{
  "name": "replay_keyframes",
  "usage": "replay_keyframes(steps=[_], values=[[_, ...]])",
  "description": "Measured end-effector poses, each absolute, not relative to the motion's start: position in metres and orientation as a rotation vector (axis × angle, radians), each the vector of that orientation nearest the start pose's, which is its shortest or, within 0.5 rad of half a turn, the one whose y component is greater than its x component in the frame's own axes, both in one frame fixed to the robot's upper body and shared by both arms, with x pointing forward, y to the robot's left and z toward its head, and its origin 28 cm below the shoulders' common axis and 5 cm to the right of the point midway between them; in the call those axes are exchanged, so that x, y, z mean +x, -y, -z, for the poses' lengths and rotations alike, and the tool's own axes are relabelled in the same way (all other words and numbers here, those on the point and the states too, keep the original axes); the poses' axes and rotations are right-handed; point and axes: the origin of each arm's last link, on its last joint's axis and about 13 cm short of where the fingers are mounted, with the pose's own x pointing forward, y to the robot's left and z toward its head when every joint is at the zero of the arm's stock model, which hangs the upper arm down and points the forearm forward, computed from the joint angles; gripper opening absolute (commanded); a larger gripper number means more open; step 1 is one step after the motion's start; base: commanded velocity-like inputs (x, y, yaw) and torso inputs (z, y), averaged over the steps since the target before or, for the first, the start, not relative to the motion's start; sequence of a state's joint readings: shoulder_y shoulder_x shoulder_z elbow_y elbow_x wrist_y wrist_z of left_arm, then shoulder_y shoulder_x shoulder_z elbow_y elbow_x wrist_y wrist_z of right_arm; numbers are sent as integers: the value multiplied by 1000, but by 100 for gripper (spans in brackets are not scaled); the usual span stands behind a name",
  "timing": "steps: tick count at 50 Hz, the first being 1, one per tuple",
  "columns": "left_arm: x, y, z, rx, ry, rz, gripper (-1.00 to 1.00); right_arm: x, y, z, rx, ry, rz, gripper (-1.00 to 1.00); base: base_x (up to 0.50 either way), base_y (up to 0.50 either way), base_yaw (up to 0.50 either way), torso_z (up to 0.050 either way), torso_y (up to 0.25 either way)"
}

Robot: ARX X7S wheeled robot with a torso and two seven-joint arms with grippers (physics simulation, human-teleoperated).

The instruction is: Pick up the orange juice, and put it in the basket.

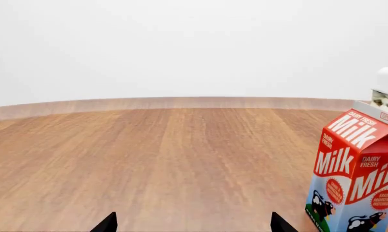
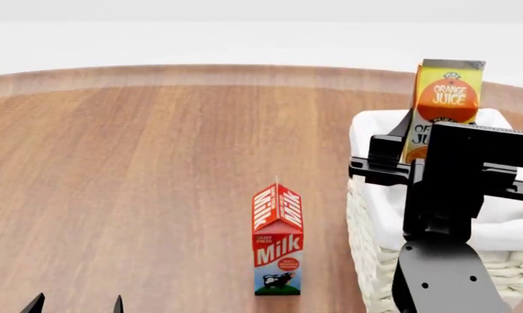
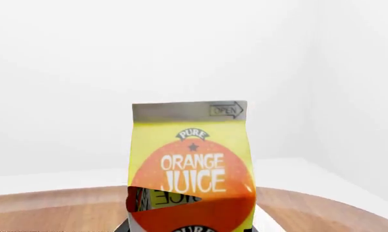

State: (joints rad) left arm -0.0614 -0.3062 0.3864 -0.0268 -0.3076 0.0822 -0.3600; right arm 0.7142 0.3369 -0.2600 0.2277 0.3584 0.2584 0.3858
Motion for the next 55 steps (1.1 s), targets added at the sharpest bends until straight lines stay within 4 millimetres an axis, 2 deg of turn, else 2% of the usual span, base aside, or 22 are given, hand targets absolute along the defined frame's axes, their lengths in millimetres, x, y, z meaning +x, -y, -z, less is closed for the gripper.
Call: replay_keyframes(steps=[55], values=[[211,-205,-13,0,0,0,100,377,158,-109,-61,97,314,-100,0,0,0,0,1]])
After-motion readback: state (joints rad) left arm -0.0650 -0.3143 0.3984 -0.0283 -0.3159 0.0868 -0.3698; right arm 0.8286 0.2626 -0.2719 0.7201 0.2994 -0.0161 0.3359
